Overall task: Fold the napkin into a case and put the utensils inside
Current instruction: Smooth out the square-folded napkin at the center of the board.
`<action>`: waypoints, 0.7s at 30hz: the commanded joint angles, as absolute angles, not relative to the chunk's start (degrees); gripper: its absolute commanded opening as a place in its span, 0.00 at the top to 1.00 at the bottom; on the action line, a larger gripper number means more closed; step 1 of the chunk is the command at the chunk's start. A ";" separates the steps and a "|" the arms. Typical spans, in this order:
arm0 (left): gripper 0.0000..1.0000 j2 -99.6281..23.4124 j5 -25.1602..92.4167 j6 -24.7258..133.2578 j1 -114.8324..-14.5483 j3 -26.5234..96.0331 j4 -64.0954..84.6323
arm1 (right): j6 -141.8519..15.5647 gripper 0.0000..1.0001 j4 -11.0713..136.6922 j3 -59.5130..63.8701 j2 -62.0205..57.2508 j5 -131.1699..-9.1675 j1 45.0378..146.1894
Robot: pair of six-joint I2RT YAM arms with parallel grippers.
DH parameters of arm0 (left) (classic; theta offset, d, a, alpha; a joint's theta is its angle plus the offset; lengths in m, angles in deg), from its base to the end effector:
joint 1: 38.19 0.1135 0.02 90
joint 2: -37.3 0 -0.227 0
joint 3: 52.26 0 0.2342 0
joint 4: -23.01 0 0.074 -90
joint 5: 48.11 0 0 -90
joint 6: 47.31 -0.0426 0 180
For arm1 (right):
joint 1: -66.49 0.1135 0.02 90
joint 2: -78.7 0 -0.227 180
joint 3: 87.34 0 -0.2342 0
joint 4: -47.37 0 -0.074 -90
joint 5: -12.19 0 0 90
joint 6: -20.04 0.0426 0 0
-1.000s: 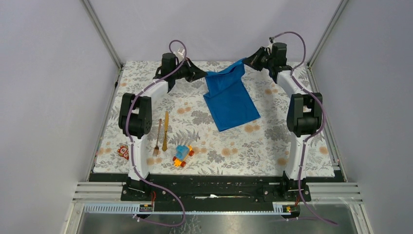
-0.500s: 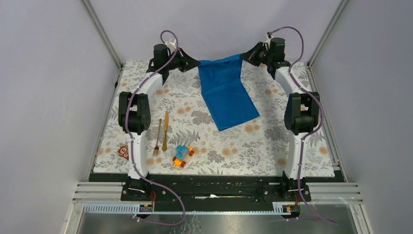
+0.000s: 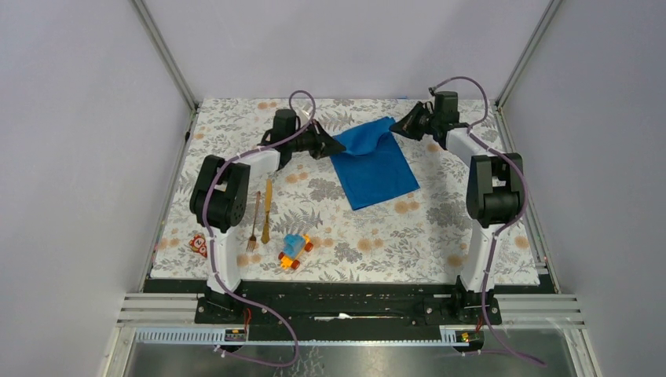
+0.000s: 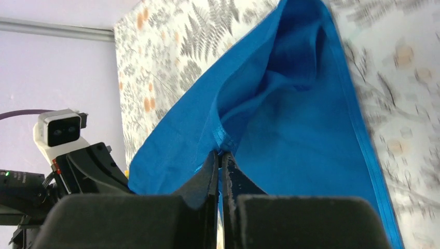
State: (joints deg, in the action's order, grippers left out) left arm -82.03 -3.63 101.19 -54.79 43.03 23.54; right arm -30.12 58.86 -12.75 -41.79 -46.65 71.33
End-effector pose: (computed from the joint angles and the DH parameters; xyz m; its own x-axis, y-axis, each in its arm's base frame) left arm 0.4133 -0.1549 0.1746 -0.9050 -0.3536 -0.2364 0.1062 0.3503 -0.9306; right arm 0.4566 0.0608 0.1988 -0.6839 0.4923 -0.5385 -0.1240 0.6489 0.7507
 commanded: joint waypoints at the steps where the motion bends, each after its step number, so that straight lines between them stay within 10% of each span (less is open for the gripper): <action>1: 1.00 -75.07 -2.36 100.66 -57.98 36.59 30.01 | -32.01 1.00 56.17 -4.77 -32.59 -44.90 69.27; 21: 1.00 -72.74 -1.65 100.75 -66.04 19.45 34.42 | -37.34 1.00 56.59 18.43 -19.73 -45.25 66.84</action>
